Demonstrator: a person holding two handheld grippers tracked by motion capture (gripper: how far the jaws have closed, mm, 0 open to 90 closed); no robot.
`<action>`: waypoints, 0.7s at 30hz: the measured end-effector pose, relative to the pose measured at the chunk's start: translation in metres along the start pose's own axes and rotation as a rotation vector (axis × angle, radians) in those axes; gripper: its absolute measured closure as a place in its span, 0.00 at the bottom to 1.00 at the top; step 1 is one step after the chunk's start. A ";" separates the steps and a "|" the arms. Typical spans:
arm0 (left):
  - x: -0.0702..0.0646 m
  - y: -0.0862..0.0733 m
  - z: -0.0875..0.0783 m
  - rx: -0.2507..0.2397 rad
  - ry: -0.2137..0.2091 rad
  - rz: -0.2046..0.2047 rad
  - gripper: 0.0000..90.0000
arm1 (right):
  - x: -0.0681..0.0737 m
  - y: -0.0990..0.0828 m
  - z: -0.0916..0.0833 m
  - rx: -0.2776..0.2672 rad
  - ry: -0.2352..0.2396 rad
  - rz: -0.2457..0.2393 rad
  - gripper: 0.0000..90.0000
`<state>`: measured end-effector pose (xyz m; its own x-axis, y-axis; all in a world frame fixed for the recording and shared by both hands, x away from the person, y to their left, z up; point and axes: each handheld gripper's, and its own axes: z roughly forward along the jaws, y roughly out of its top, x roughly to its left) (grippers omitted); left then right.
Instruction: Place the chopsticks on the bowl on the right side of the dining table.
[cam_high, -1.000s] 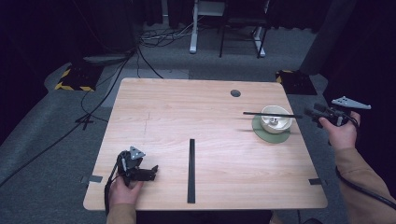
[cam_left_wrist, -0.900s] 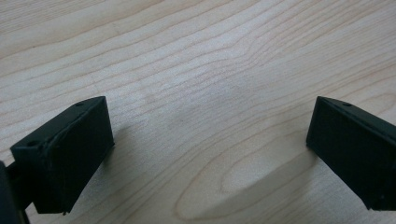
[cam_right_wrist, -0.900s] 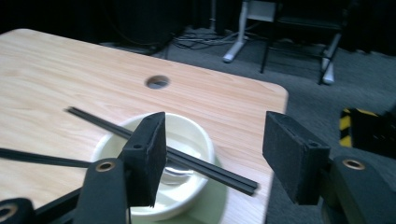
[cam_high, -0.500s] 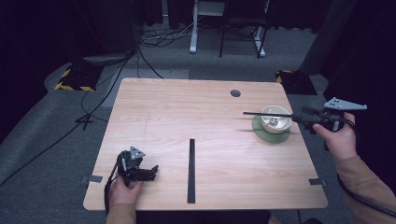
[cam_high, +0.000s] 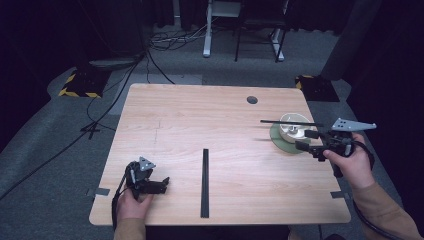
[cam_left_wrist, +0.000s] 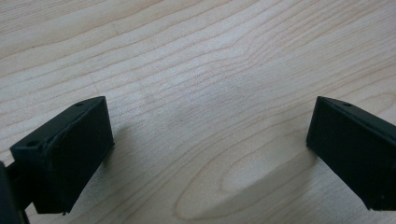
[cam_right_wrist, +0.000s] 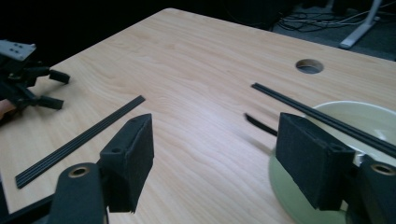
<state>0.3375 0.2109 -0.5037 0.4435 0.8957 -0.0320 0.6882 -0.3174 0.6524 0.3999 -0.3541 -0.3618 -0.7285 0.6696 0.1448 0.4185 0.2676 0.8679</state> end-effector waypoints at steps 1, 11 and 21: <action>0.000 0.000 0.000 0.000 0.000 0.000 0.01 | 0.003 -0.002 0.001 0.002 0.010 -0.009 0.31; 0.000 0.000 0.000 0.000 0.000 0.000 0.01 | 0.029 -0.018 0.019 0.057 0.057 -0.045 0.24; 0.000 0.000 0.000 0.000 0.000 0.000 0.01 | 0.029 -0.043 0.048 0.188 0.061 -0.045 0.23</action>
<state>0.3375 0.2109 -0.5037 0.4436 0.8956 -0.0322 0.6881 -0.3173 0.6525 0.3863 -0.3129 -0.4180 -0.7780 0.6121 0.1414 0.4745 0.4250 0.7708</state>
